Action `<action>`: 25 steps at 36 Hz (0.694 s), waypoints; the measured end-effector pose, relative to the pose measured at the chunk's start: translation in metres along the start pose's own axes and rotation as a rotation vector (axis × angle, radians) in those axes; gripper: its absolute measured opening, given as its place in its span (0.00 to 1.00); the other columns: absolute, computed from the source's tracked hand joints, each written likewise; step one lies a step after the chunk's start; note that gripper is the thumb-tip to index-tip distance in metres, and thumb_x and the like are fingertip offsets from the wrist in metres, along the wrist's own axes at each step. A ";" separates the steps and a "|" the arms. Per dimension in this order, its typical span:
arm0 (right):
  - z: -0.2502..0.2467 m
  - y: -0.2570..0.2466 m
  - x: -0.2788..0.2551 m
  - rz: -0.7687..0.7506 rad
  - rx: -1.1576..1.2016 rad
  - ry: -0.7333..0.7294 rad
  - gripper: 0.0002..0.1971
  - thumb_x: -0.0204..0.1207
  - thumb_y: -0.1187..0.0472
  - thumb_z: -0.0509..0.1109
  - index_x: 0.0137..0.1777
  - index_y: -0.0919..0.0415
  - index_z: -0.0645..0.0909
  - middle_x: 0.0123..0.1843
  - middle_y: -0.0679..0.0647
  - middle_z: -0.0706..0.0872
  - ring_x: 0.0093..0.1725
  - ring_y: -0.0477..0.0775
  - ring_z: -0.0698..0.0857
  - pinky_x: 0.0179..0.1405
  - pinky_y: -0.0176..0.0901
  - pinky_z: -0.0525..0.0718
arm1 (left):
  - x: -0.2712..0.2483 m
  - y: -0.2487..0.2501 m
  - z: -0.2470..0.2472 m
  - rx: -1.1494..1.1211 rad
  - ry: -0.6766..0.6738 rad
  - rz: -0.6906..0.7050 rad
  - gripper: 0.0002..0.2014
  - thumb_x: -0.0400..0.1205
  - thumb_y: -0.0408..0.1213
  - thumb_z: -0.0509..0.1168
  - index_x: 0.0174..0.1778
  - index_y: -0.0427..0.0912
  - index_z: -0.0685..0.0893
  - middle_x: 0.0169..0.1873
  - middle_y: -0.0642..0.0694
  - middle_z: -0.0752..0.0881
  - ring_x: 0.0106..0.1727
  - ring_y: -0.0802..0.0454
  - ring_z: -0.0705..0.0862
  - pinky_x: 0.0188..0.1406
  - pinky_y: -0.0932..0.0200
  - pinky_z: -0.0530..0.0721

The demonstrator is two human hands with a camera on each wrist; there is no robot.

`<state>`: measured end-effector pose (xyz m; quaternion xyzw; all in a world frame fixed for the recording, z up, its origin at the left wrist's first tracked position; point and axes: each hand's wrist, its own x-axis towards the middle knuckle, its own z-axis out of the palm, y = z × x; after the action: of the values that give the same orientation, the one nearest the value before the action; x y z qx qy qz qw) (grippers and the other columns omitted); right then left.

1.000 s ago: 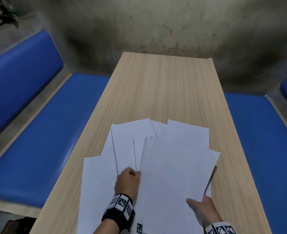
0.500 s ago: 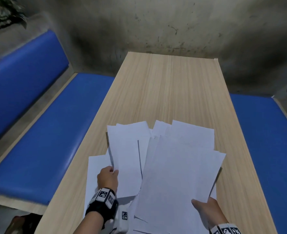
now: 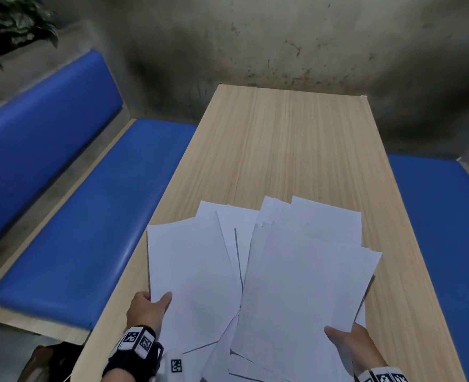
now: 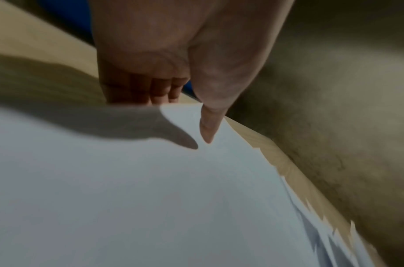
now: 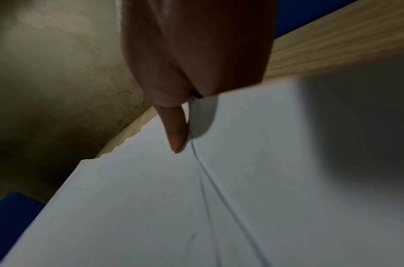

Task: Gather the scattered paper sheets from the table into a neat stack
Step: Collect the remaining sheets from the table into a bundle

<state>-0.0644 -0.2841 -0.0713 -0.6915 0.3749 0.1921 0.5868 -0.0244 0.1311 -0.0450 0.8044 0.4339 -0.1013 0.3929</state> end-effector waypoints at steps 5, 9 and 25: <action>0.000 -0.002 0.000 0.012 -0.019 -0.009 0.09 0.72 0.72 0.72 0.52 0.66 0.82 0.44 0.57 0.88 0.46 0.60 0.86 0.56 0.51 0.80 | -0.011 0.011 0.002 -0.112 0.066 0.291 0.06 0.82 0.35 0.68 0.51 0.37 0.87 0.50 0.47 0.89 0.44 0.44 0.85 0.50 0.55 0.82; -0.001 -0.001 0.000 0.014 -0.025 -0.003 0.08 0.73 0.71 0.72 0.51 0.65 0.82 0.42 0.54 0.88 0.44 0.57 0.85 0.55 0.50 0.79 | -0.011 0.030 0.001 -0.237 0.053 0.439 0.05 0.83 0.30 0.66 0.48 0.37 0.88 0.47 0.44 0.88 0.50 0.40 0.86 0.48 0.64 0.80; -0.001 0.003 0.003 -0.002 -0.018 -0.006 0.08 0.73 0.70 0.72 0.51 0.64 0.82 0.44 0.56 0.88 0.50 0.63 0.86 0.62 0.54 0.80 | 0.032 0.079 0.039 -0.024 -0.188 0.309 0.03 0.69 0.37 0.69 0.31 0.46 0.87 0.34 0.47 0.92 0.37 0.43 0.91 0.42 0.47 0.93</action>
<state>-0.0645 -0.2856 -0.0750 -0.6966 0.3704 0.1971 0.5819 0.0628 0.0978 -0.0444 0.8436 0.2677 -0.1094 0.4524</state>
